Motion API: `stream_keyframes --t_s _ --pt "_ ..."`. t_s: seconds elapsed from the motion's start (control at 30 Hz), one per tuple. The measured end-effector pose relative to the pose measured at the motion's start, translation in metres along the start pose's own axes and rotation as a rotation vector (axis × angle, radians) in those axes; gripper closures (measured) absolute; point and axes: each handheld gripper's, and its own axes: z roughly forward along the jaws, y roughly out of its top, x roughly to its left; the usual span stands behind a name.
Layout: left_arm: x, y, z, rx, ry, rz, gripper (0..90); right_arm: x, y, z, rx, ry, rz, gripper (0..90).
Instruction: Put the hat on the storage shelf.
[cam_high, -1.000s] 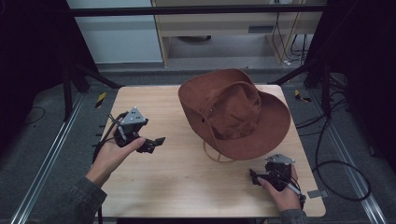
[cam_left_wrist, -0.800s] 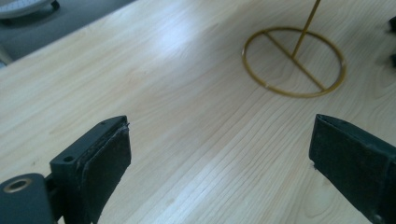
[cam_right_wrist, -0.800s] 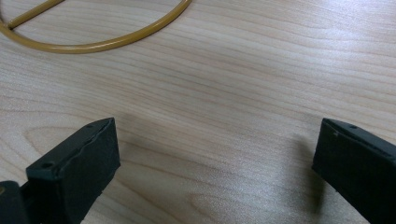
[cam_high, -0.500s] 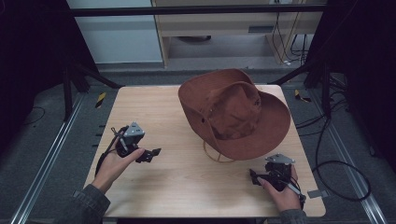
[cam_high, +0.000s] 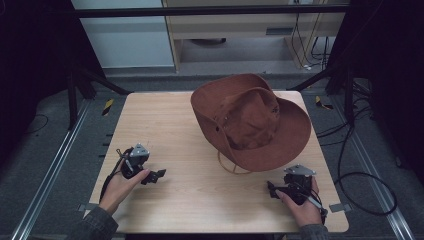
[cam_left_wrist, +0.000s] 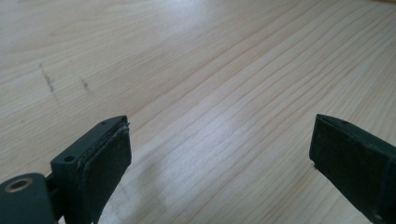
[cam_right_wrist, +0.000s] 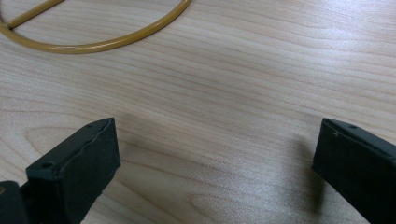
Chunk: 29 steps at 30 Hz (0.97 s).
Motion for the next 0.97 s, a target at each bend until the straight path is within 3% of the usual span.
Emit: stream_keyframes --t_s 0.3,0.37,0.5,0.6,0.97 --pt "0.005 -0.018 0.009 0.03 0.021 -0.014 5.0 0.0 0.0 0.0 0.0 -0.001 0.0 0.6" --pt "0.004 -0.021 0.011 0.015 0.021 -0.022 4.3 0.0 0.0 0.0 0.0 0.0 0.0 0.6" --pt "0.002 -0.023 0.012 0.007 0.046 0.01 4.0 0.0 0.0 0.0 0.001 -0.001 0.0 0.6" --pt "0.002 -0.026 0.013 -0.028 0.05 0.009 1.8 0.0 0.0 0.0 0.001 -0.001 0.0 0.6" --pt "0.002 -0.026 0.013 -0.029 0.052 0.007 1.5 0.0 0.0 0.0 0.002 -0.003 -0.001 0.6"
